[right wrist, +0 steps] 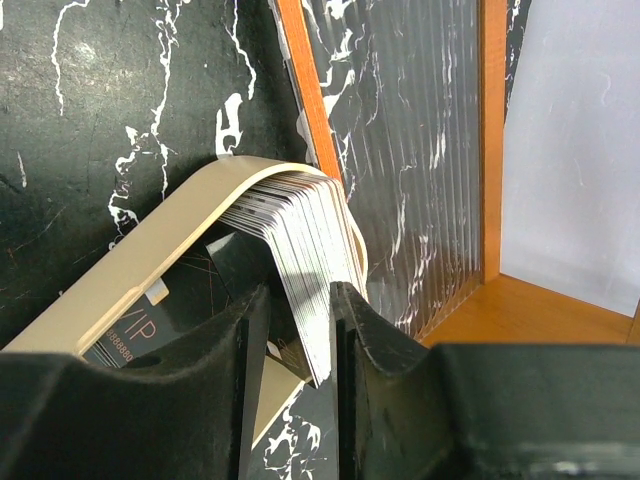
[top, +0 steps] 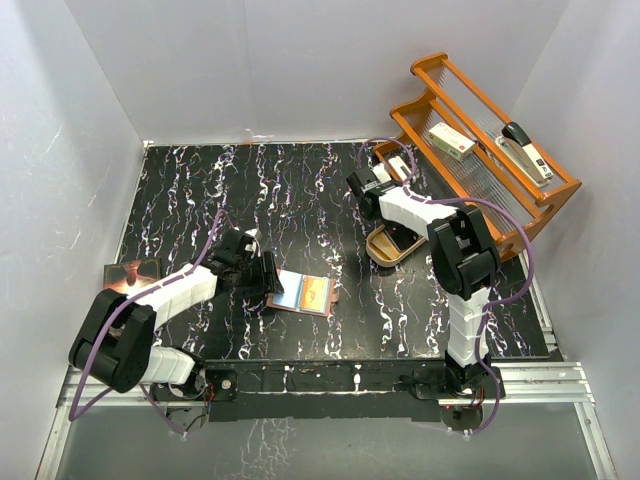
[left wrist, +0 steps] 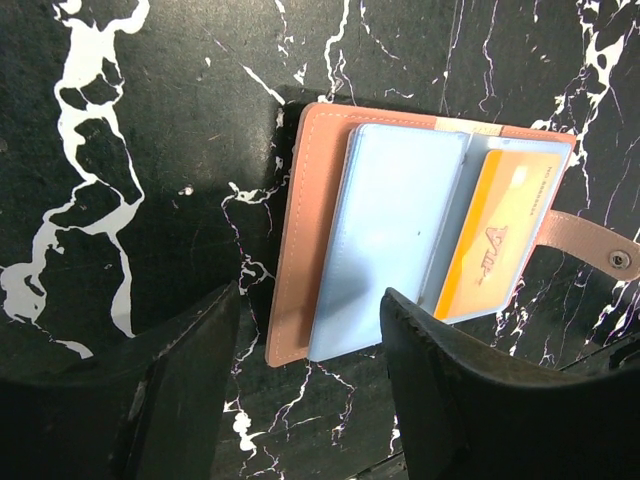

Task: Put the credit cards into the card holder
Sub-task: Pick up the credit card from the storage box.

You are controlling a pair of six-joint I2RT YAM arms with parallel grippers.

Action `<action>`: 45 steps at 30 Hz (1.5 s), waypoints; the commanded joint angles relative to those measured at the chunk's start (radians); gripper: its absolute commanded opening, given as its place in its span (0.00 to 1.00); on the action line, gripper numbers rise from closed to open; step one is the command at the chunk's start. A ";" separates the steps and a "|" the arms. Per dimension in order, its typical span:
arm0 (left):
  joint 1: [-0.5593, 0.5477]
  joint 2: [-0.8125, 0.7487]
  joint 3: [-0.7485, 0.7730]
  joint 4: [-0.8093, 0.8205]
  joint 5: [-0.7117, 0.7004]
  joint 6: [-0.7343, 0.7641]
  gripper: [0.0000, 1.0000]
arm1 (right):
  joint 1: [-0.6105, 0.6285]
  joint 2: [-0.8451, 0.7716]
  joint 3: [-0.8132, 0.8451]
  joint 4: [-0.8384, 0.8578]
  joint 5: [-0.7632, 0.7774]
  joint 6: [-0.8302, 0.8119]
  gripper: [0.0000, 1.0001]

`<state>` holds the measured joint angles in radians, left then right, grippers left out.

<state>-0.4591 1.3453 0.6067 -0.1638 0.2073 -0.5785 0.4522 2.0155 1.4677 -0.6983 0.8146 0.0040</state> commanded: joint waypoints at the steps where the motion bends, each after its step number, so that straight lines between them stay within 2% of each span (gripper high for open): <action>1: 0.007 -0.005 -0.016 -0.008 0.025 -0.009 0.56 | -0.005 -0.027 0.021 0.032 0.039 -0.006 0.26; 22: 0.007 -0.029 -0.073 0.053 0.112 -0.082 0.51 | -0.004 -0.089 0.030 0.022 0.005 -0.022 0.04; 28: 0.007 -0.055 -0.100 0.092 0.160 -0.134 0.50 | 0.001 -0.098 0.070 -0.046 -0.044 0.010 0.00; 40: 0.007 -0.095 -0.139 0.199 0.254 -0.264 0.48 | 0.024 -0.206 0.106 -0.221 -0.219 0.108 0.00; 45: 0.007 -0.129 -0.115 0.163 0.229 -0.266 0.48 | 0.063 -0.265 0.116 -0.268 -0.288 0.169 0.00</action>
<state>-0.4541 1.2682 0.4713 0.0120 0.4171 -0.8219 0.4816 1.8271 1.5337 -0.9249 0.5880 0.1078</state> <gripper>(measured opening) 0.485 0.008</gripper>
